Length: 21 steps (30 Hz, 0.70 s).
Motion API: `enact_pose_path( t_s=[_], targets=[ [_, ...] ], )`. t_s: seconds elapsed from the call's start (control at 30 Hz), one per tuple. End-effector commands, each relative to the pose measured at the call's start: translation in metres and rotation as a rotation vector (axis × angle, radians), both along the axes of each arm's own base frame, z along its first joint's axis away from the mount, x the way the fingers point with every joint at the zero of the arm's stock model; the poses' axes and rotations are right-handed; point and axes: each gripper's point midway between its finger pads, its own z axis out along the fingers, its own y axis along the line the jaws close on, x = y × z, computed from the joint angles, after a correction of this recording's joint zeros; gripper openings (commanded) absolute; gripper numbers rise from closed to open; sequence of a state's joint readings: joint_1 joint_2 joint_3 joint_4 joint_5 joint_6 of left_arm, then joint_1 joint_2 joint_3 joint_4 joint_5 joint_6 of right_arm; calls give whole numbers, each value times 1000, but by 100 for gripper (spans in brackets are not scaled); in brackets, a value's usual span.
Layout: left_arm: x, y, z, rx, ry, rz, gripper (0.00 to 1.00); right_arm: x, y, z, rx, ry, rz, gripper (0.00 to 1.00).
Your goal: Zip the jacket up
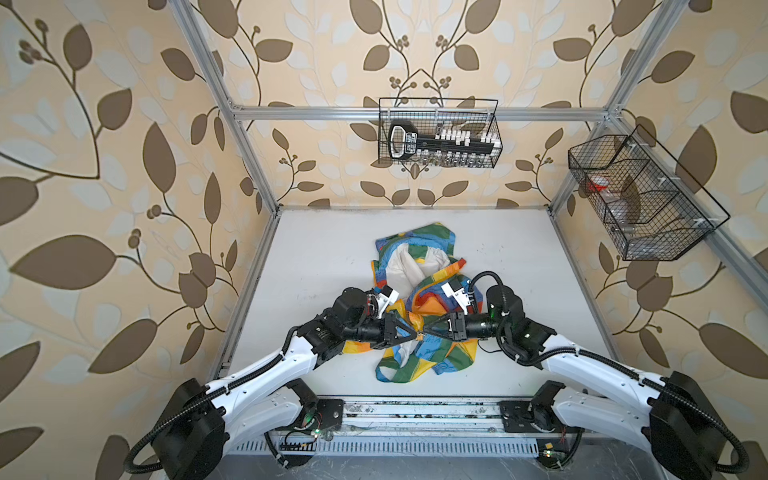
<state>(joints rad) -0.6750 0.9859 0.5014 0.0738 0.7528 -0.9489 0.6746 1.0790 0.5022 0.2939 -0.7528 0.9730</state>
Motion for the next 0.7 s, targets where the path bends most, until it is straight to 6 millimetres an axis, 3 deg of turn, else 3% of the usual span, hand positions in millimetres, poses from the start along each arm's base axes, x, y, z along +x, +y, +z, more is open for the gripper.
enact_pose_path(
  t_s=[0.0, 0.3, 0.67],
  targets=[
    [-5, -2, 10, -31, -37, -32, 0, 4, 7, 18, 41, -39, 13, 35],
    [-3, -3, 20, -57, -63, -22, 0, 2, 7, -8, -17, -10, 31, 35],
    [0, -3, 25, -73, -74, -7, 0, -4, 3, -14, -18, 5, 34, 35]
  ],
)
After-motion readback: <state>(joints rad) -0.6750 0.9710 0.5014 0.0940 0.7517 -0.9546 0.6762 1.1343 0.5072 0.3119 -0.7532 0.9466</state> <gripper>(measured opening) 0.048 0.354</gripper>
